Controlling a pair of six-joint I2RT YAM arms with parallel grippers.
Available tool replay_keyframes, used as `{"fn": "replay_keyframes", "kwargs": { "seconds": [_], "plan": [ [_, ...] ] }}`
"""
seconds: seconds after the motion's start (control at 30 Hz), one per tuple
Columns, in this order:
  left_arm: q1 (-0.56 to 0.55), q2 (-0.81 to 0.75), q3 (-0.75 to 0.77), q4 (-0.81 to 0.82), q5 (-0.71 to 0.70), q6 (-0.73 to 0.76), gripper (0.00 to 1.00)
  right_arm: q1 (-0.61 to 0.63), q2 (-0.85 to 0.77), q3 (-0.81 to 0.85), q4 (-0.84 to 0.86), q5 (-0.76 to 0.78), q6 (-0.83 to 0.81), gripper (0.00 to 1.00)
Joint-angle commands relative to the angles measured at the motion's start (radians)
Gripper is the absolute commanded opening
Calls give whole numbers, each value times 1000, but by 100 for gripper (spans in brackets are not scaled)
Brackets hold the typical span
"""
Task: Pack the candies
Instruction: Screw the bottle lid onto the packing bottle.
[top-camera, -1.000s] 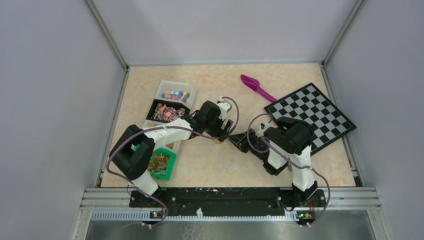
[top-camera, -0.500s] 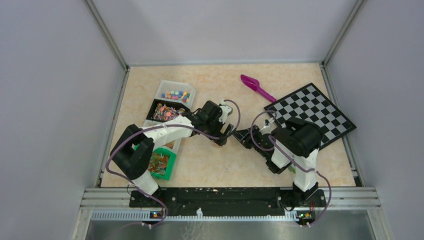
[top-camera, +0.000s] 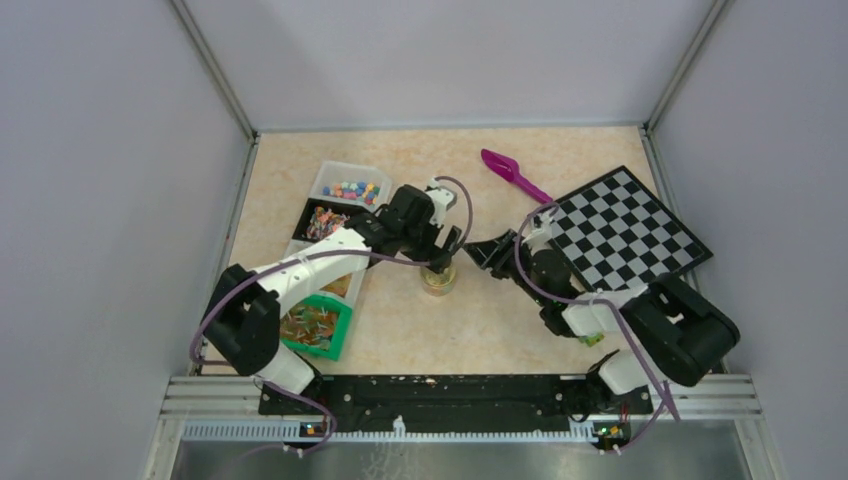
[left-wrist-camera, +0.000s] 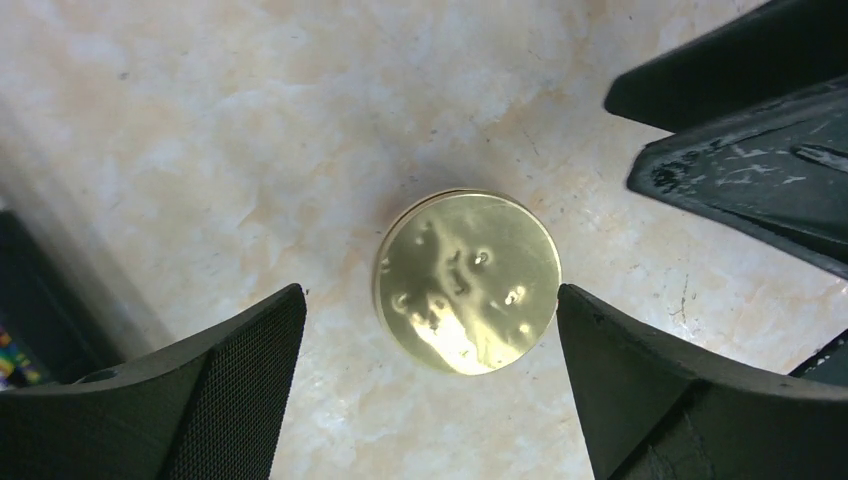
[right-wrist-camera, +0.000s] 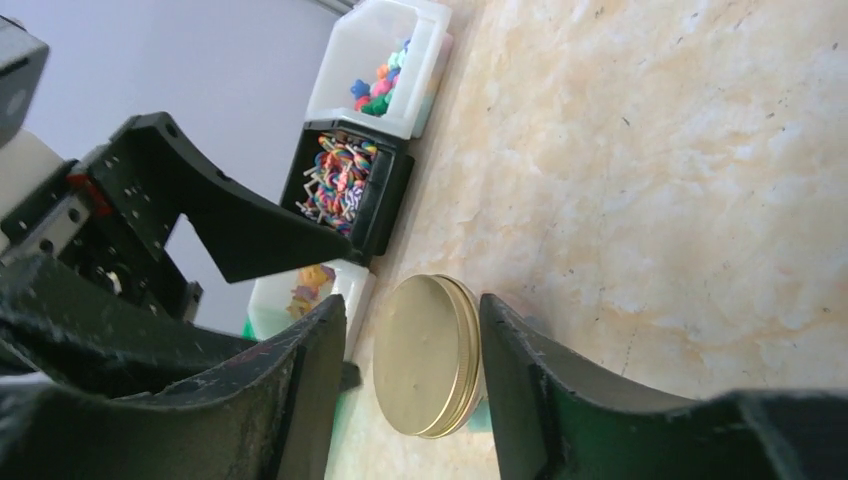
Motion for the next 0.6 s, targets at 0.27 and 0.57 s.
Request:
{"fn": "replay_keyframes", "kwargs": {
  "seconds": [0.27,0.57],
  "plan": [
    [155,-187,-210,168,163,-94,81,18,-266,119,-470,-90,-254,37],
    [173,-60,-276,285,230,-156,68,19,-482,98,-685,-134,-326,39]
  ]
}}
